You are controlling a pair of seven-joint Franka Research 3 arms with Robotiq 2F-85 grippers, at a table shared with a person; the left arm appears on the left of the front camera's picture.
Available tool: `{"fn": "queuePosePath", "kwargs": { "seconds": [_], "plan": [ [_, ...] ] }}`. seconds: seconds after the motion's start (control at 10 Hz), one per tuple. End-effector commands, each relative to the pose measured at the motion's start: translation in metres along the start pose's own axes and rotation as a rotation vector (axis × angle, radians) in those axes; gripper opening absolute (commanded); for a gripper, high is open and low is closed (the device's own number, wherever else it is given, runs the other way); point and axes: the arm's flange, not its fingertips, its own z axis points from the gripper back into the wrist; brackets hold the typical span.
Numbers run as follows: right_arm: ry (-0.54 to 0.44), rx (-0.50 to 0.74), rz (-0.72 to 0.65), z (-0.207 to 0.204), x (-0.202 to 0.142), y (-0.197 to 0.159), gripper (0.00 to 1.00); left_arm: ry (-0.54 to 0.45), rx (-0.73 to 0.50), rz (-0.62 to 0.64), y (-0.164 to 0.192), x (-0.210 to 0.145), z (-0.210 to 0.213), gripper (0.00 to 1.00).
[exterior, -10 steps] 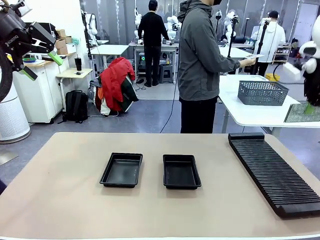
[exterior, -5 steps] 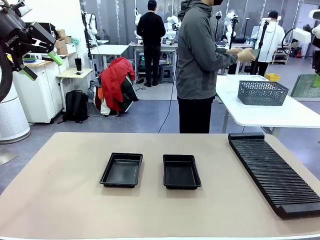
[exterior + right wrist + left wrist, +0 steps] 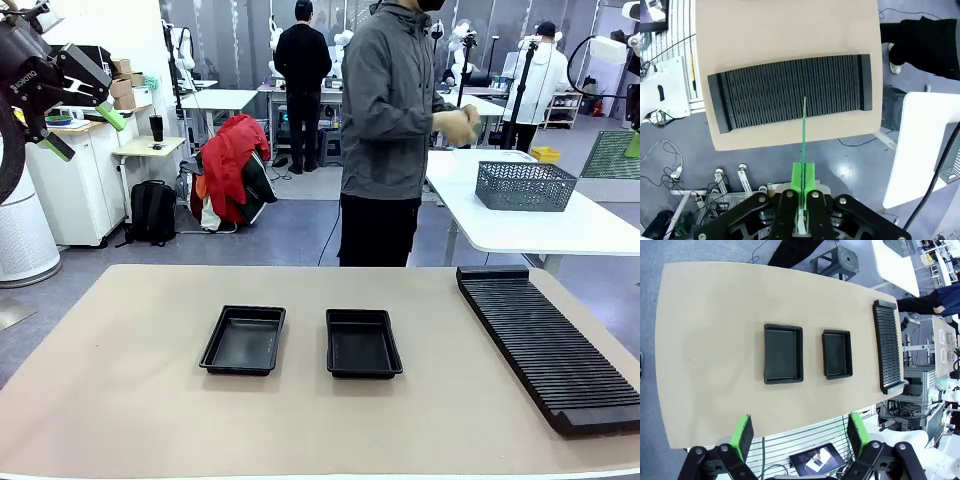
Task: Inspect and transfer BCBs to ESD trays.
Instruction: Pick up the Blank PCB from the PCB Rack and place it in the left ESD tray.
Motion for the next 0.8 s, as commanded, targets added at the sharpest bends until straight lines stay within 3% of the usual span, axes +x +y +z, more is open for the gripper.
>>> {"fn": "queuePosePath", "kwargs": {
  "seconds": [0.0,0.7],
  "plan": [
    [0.004,-0.001,-0.008,-0.0025,0.0014,0.0036,0.0,-0.001,-0.001,0.001,0.0005,0.0001,-0.0009,1.0],
    [0.0,0.001,0.0,-0.0003,0.0002,0.0,0.02,-0.001,-0.001,0.001,0.0005,0.0001,-0.0009,1.0]
  ]
}}
